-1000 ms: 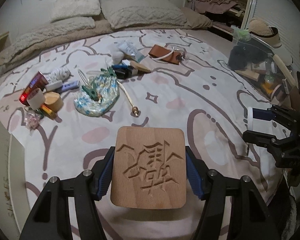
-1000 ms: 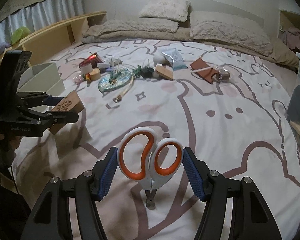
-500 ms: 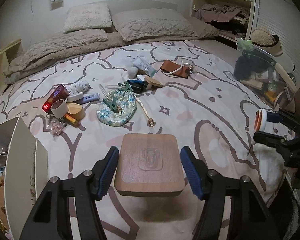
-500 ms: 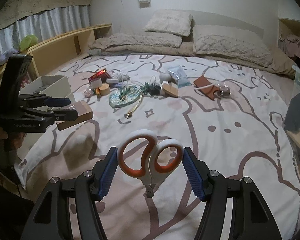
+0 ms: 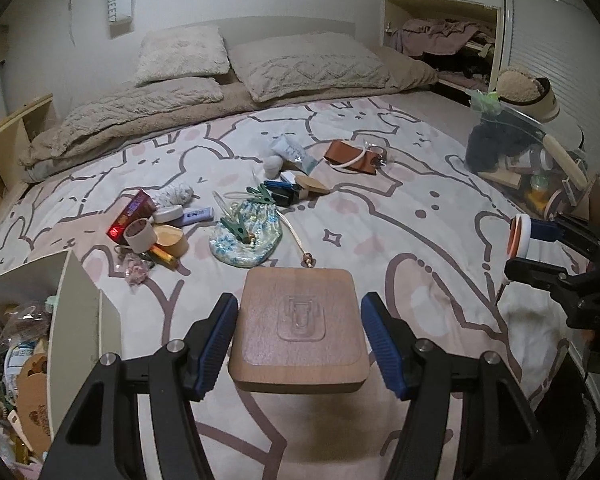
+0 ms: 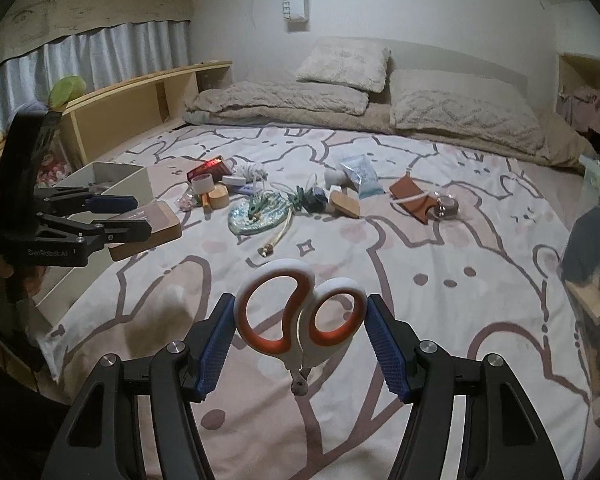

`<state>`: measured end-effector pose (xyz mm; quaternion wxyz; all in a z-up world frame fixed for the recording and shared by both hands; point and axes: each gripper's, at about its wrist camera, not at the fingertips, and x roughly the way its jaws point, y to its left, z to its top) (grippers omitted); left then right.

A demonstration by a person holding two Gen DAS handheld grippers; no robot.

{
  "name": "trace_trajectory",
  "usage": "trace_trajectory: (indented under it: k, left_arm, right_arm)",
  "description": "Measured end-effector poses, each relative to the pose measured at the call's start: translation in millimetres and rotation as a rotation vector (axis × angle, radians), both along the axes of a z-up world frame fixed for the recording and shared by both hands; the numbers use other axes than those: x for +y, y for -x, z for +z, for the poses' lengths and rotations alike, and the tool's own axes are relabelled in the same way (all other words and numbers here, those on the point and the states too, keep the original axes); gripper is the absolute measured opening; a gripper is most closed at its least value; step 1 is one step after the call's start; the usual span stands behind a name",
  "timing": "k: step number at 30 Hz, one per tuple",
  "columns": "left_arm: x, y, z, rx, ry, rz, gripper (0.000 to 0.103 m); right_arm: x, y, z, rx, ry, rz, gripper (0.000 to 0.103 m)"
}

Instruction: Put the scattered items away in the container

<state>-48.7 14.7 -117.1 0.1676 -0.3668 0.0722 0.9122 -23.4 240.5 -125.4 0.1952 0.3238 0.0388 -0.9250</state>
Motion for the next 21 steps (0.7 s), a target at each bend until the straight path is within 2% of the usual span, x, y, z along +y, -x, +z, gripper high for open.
trace_trajectory:
  k: [9, 21]
  left_arm:
    - [-19, -19, 24, 0.051, -0.014, 0.06, 0.064]
    - [-25, -50, 33, 0.052, -0.003, 0.109, 0.064]
  right_arm:
    - [-16, -3, 29, 0.082, -0.011, 0.038, 0.065]
    - [-41, -11, 45, 0.126, -0.007, 0.102, 0.065]
